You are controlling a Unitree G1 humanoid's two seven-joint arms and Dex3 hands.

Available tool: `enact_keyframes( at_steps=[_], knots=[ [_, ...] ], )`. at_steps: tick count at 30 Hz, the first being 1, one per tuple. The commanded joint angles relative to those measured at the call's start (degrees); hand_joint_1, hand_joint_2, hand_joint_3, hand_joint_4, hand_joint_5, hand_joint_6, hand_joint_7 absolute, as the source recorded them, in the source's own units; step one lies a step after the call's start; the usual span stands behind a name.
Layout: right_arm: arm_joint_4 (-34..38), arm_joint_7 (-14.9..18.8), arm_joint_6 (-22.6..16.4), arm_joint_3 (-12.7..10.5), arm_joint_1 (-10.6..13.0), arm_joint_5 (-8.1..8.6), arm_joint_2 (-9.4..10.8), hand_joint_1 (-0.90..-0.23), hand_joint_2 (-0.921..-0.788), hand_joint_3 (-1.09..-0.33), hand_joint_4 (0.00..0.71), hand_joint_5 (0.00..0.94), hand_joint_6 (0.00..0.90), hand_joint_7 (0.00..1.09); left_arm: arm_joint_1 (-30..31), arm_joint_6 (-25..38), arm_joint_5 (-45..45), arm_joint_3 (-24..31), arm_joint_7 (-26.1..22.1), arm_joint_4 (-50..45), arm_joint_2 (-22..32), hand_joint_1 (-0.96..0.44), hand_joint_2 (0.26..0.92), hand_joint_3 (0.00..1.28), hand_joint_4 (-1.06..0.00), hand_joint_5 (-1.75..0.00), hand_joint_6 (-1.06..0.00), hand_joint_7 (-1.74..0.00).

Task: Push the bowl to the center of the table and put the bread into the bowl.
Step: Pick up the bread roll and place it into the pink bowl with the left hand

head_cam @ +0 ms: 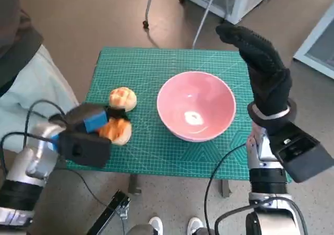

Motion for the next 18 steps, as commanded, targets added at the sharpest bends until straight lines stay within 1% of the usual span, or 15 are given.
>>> enact_keyframes(
  at_steps=[1,5,7,9,10,14,18],
  knots=[
    [0.6,0.1,0.7,0.3,0.8,0.16,0.2,-0.623,-0.921,-0.762,0.329,0.002,-0.001,0.88,-3.8,0.3,-3.7,3.6,0.7,-6.7,-1.0,0.00,0.918,0.10,-0.65,-1.27,-0.60,-1.13],
    [0.9,0.4,0.7,0.4,0.6,0.35,0.2,-0.625,-0.921,-0.765,0.327,0.001,-0.001,0.88,-8.7,-1.5,-4.5,4.0,3.0,-8.3,-3.6,0.00,0.918,0.10,-0.64,-1.32,-0.62,-1.08],
    [1.0,0.5,0.7,0.5,0.6,0.45,0.3,-0.625,-0.921,-0.765,0.327,0.001,-0.001,0.88,-11.5,-2.9,-4.6,3.5,4.4,-8.0,-5.4,0.00,0.916,0.11,-0.65,-1.31,-0.62,-1.09],
    [1.0,0.6,0.7,0.6,0.5,0.53,0.2,-0.625,-0.921,-0.765,0.327,0.001,-0.001,0.87,-14.0,-4.4,-4.4,2.9,5.9,-7.1,-7.4,0.00,0.918,0.11,-0.63,-1.30,-0.59,-1.13],
    [0.9,0.6,0.7,0.6,0.5,0.56,0.2,-0.625,-0.921,-0.765,0.327,0.001,-0.001,0.87,-14.9,-5.0,-4.0,2.5,6.6,-6.7,-8.3,0.00,0.914,0.12,-0.64,-1.28,-0.60,-1.14],
    [0.4,0.6,1.2,0.8,0.6,0.73,0.3,-0.627,-0.921,-0.766,0.325,0.000,-0.001,0.86,-20.0,-7.9,-0.8,-0.9,11.0,-2.7,-14.0,0.00,0.919,0.09,-0.67,-1.20,-0.60,-1.18],
    [0.0,0.6,1.6,1.0,0.7,0.95,0.4,-0.628,-0.921,-0.767,0.322,0.000,-0.001,0.86,-23.1,-10.9,1.5,-3.4,14.5,2.8,-17.5,0.00,0.920,0.10,-0.65,-1.20,-0.60,-1.21]
  ],
)
